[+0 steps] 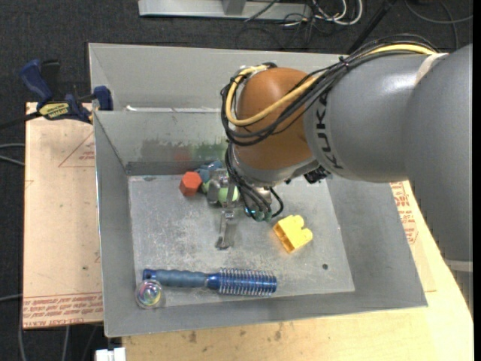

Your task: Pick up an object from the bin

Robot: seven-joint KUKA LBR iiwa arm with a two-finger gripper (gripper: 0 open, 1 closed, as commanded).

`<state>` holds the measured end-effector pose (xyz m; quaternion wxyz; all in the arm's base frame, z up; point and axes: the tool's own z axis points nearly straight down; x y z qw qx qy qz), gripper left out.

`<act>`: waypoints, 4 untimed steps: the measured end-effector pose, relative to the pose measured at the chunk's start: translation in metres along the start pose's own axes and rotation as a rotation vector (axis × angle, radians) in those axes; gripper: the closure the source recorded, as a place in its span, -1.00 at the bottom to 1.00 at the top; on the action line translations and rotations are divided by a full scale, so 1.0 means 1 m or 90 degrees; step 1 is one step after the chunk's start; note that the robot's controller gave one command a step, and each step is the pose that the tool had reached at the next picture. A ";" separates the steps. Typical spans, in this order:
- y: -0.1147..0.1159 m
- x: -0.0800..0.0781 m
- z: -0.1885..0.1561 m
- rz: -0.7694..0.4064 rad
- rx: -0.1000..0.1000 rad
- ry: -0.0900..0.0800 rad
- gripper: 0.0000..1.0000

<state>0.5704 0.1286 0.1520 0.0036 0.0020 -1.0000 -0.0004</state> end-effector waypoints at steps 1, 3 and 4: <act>0.024 0.074 0.073 -0.092 0.001 0.002 -1.00; 0.040 0.068 -0.014 -0.090 -0.001 -0.009 1.00; 0.045 0.079 -0.082 -0.099 -0.001 -0.009 1.00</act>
Offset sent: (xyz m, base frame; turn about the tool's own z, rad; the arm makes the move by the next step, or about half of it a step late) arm -0.0706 0.0225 -0.0684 -0.1413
